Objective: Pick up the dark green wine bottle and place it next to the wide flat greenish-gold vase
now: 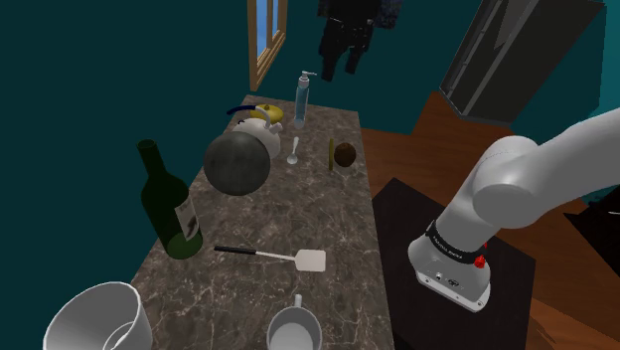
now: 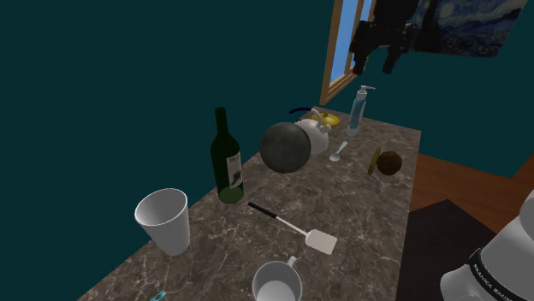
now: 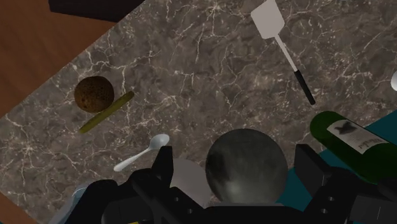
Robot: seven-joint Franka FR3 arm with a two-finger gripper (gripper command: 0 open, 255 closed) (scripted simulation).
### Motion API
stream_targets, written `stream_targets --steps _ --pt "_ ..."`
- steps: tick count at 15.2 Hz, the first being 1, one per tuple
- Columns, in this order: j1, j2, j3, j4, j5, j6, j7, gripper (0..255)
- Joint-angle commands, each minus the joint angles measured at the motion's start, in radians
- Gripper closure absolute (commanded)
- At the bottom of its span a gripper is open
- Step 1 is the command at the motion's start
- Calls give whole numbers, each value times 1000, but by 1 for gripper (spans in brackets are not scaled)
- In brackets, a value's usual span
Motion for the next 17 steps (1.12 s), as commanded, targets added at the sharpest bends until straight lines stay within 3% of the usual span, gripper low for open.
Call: stream_targets --steps 1,9,17 --pt "10 47 39 21 12 28 43 0" --pt "36 273 184 164 8 120 217 0" --pt "73 555 308 387 -93 166 415 0"
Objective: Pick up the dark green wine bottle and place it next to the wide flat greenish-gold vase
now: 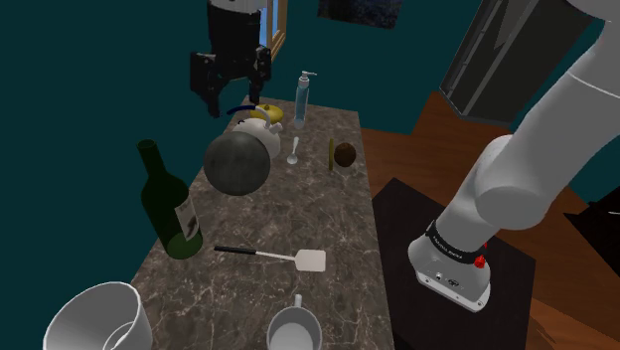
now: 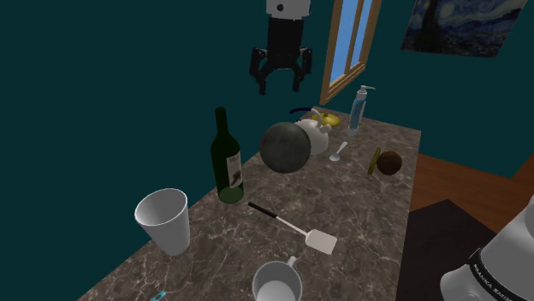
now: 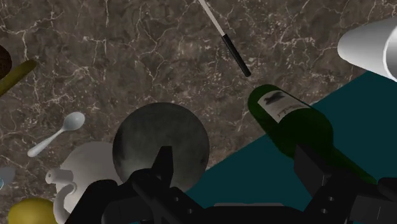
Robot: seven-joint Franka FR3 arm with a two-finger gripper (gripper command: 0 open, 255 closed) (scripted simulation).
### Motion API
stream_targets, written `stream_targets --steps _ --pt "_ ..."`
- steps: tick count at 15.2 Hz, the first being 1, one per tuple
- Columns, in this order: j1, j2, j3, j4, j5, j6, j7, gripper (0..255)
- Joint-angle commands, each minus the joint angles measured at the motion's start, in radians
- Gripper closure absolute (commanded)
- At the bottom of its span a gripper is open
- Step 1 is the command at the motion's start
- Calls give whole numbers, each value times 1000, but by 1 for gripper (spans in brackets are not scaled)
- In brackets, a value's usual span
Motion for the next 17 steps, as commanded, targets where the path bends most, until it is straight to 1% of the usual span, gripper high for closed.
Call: stream_targets --steps 1,3,6,11,17 --pt "17 85 28 72 -40 5 58 0" --pt "39 167 47 146 -82 2 109 0" --pt "86 295 65 272 -150 -15 182 0" --pt "198 518 61 531 -257 -78 275 0" --pt "195 526 55 462 -262 -2 280 0"
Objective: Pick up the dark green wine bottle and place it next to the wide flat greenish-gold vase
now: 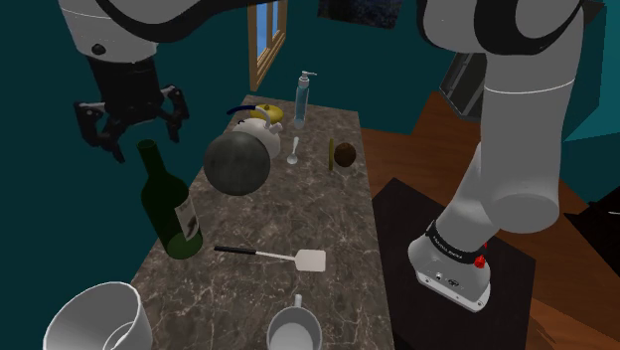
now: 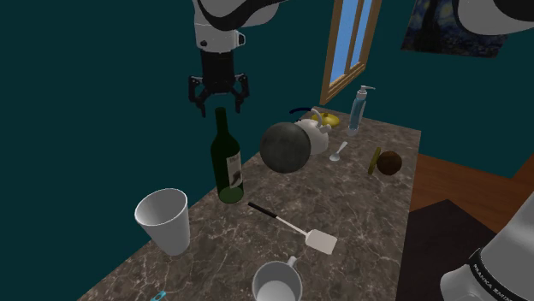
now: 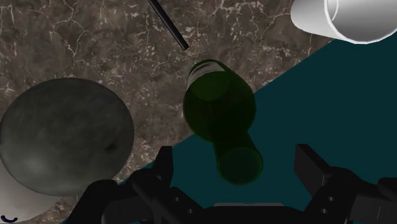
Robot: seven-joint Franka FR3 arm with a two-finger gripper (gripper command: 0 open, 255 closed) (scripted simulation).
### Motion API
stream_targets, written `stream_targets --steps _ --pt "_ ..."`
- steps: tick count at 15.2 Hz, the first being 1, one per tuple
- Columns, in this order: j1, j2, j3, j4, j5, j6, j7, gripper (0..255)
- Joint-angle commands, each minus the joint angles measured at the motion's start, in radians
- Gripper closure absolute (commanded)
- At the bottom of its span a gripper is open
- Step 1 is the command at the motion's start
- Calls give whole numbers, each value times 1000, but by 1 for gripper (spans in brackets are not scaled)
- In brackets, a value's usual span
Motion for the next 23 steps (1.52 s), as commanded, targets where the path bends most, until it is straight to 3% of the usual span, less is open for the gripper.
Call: stream_targets --steps 1,10,11,20,23 --pt "0 5 -1 -23 -3 27 3 0" --pt "0 6 -2 -28 -4 34 4 0" --pt "0 6 -2 -28 -4 34 4 255" --pt "0 6 -2 -28 -4 34 4 255" --pt "3 3 0 7 -1 -4 2 255"
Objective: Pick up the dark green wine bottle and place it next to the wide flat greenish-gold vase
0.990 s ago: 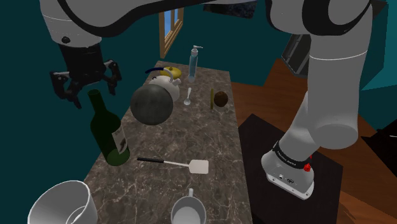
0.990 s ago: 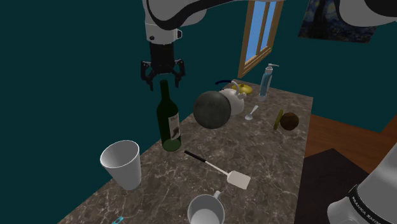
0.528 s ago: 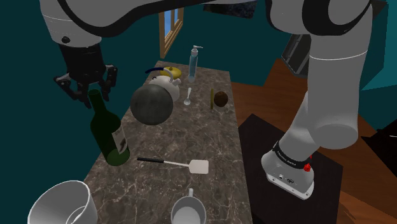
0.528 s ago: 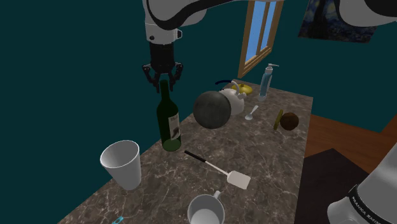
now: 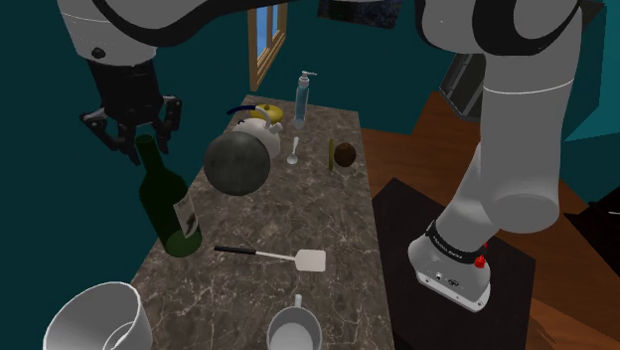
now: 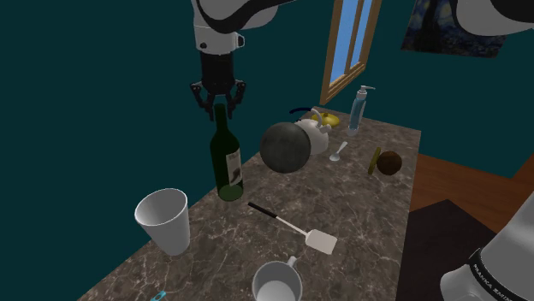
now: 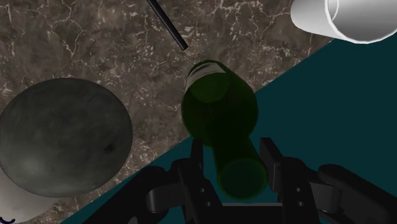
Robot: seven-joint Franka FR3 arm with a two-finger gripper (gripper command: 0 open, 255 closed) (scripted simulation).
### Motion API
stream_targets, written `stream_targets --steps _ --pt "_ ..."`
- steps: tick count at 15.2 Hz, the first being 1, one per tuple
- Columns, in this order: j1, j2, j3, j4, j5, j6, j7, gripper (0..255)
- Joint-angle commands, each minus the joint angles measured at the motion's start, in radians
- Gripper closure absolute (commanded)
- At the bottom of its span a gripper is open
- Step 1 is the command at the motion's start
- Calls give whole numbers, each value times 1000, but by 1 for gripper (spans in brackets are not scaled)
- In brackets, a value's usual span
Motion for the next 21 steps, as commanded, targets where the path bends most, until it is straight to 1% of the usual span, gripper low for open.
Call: stream_targets --steps 1,12,21 --pt "1 -4 1 21 2 -24 -2 255" --pt "26 9 5 190 0 -179 -6 255" --pt "70 57 2 391 -20 -331 -8 255"
